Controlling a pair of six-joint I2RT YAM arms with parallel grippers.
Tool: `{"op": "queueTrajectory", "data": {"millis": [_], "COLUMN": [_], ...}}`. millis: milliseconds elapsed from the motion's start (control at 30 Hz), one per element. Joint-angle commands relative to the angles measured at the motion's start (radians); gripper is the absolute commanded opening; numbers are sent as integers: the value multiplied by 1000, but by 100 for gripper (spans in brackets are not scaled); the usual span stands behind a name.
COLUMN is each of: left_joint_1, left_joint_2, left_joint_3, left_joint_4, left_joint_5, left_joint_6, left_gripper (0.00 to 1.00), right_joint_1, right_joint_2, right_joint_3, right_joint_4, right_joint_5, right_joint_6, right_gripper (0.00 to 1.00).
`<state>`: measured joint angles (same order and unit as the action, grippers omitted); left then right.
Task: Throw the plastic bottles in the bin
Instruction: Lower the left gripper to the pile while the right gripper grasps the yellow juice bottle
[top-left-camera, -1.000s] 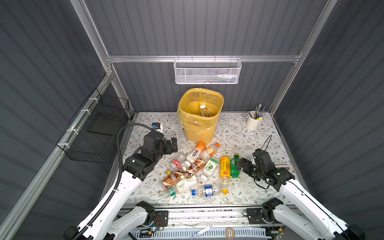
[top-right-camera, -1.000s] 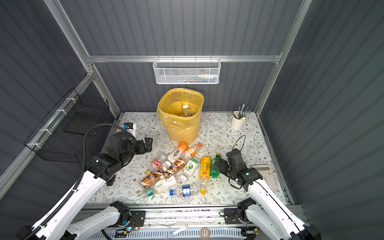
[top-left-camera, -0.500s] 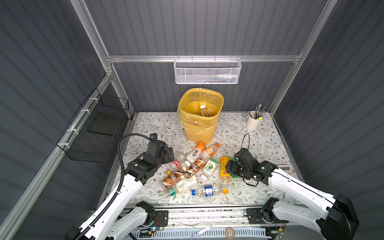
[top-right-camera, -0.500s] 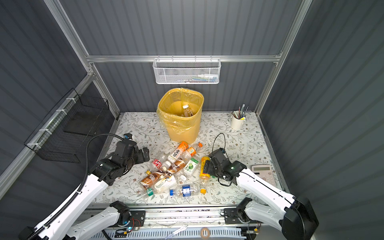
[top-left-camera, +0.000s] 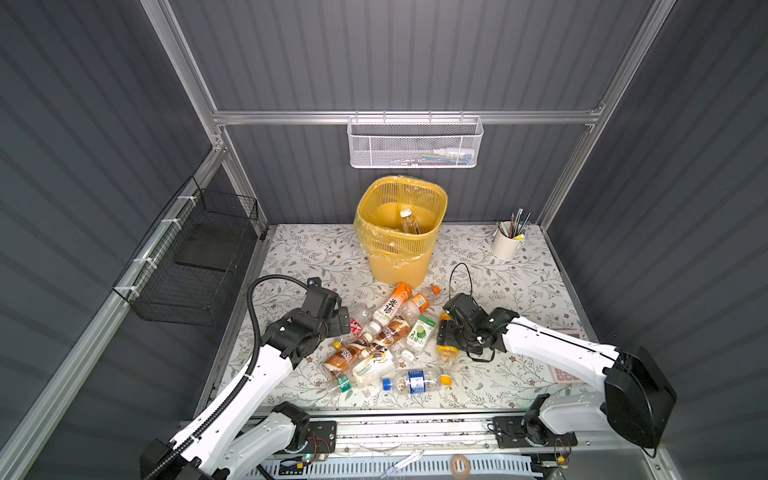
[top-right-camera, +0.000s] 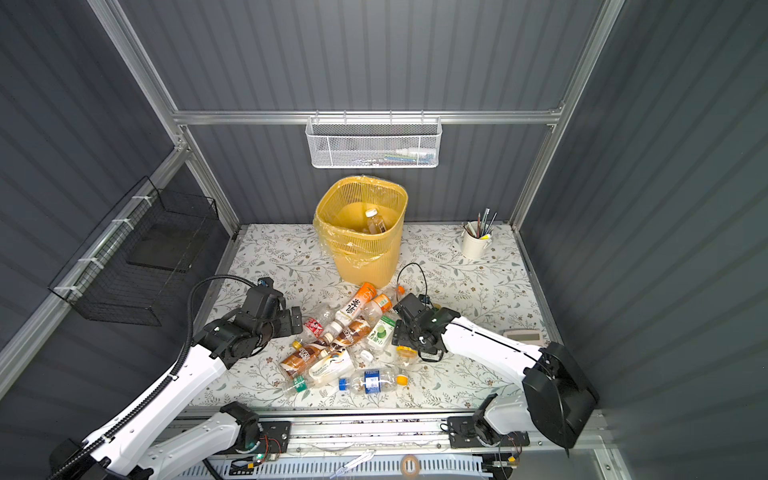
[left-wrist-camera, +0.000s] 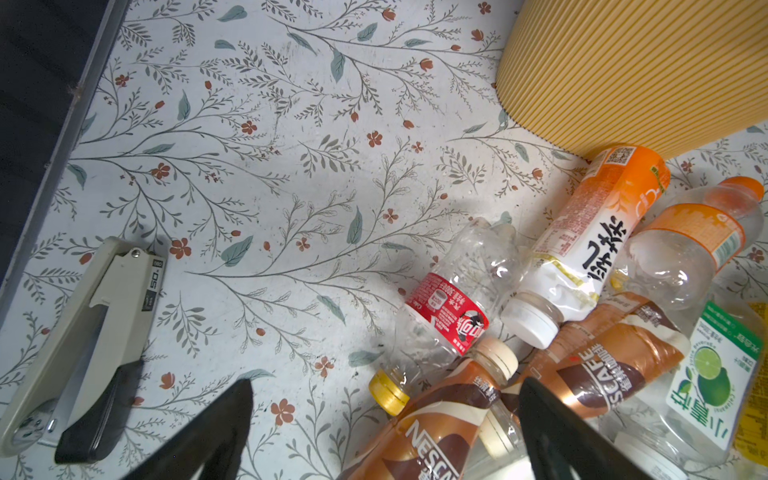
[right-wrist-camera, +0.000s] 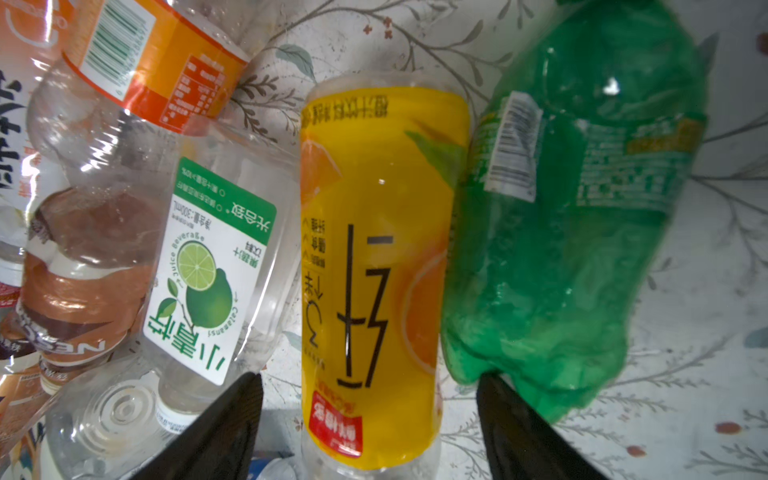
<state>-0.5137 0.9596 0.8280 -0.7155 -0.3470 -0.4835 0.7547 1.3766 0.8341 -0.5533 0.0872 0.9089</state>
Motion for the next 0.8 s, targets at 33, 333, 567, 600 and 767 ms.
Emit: {"op": "queueTrajectory", "data": {"millis": [33, 333, 567, 600, 767], "left_joint_1": [4, 4, 5, 5, 4], "left_joint_2": [-24, -39, -37, -38, -35], "left_joint_3": [-9, -30, -35, -35, -30], "left_joint_4": [-19, -18, -18, -19, -28], "left_joint_5": [1, -8, -10, -11, -20], "left_joint_6": [-3, -13, -17, -20, -18], "left_gripper": [100, 100, 100, 100, 100], "right_joint_1": [3, 3, -1, -2, -10], "right_joint_2": [60, 109, 142, 146, 155], "right_joint_3": [44, 62, 68, 66, 62], "right_joint_4": [-58, -60, -47, -45, -36], "right_joint_5": [23, 20, 4, -1, -4], "right_joint_6": [-22, -36, -53, -56, -69], "right_gripper": [82, 76, 72, 72, 74]}}
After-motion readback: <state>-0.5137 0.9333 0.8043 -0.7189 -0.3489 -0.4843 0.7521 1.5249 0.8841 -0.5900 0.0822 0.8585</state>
